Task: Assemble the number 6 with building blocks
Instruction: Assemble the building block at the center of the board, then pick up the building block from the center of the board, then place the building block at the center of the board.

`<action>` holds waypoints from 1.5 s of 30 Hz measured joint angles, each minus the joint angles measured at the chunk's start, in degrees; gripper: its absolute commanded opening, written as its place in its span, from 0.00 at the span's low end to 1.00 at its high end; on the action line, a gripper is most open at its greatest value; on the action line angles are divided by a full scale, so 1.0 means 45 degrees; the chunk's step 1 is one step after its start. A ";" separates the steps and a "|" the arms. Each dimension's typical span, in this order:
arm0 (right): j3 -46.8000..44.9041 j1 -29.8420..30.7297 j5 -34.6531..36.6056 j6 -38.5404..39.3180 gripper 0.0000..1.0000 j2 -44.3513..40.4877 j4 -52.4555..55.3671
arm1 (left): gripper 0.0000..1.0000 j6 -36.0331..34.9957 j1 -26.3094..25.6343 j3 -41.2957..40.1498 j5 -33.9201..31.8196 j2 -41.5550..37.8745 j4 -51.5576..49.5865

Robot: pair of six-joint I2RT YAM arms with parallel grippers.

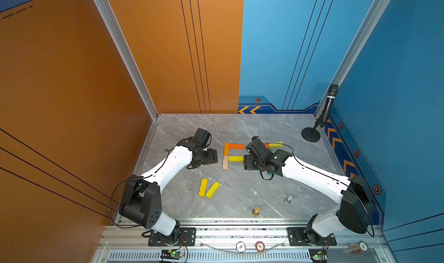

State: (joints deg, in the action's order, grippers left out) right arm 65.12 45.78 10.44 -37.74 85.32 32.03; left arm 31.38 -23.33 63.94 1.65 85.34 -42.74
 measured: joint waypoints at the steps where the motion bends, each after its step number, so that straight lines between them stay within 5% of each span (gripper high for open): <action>1: -0.0243 0.0000 0.0039 -0.0029 0.69 -0.0155 -0.0015 | 0.87 0.0068 -0.0141 -0.0359 -0.0160 -0.0228 -0.0141; 12: -0.1753 0.0719 0.0029 -0.0393 0.69 -0.0884 -0.0612 | 0.73 0.1083 -0.0748 -0.3978 -0.1039 -0.1180 -0.0573; 21: -0.1753 0.0903 -0.0029 -0.0495 0.69 -0.0641 -0.0933 | 0.55 0.1287 -0.0772 -0.4614 -0.0651 -0.0695 0.0695; 26: -0.1749 0.0879 -0.0078 -0.0491 0.68 -0.0573 -0.0933 | 0.30 0.1326 -0.0894 -0.4537 -0.0573 -0.0243 0.1044; 29: -0.1749 0.0758 -0.0170 -0.0486 0.68 -0.0578 -0.0933 | 0.29 0.1239 -0.0918 -0.4483 -0.0583 -0.0248 0.1025; 39: -0.2191 -0.1112 -0.0087 -0.0646 0.68 -0.2351 -0.0928 | 0.29 0.1520 -0.3259 -0.0325 -0.1433 -0.0189 -0.0248; 45: -0.3036 -0.2516 0.0515 -0.0981 0.68 -0.4090 -0.0918 | 0.30 0.1817 -0.4901 0.2288 -0.1511 0.2263 -0.0277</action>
State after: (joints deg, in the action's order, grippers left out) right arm 51.46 34.46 12.75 -42.15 66.92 27.90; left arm 39.55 -45.39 74.24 -5.15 95.53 -43.99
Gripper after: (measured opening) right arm 0.683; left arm 0.319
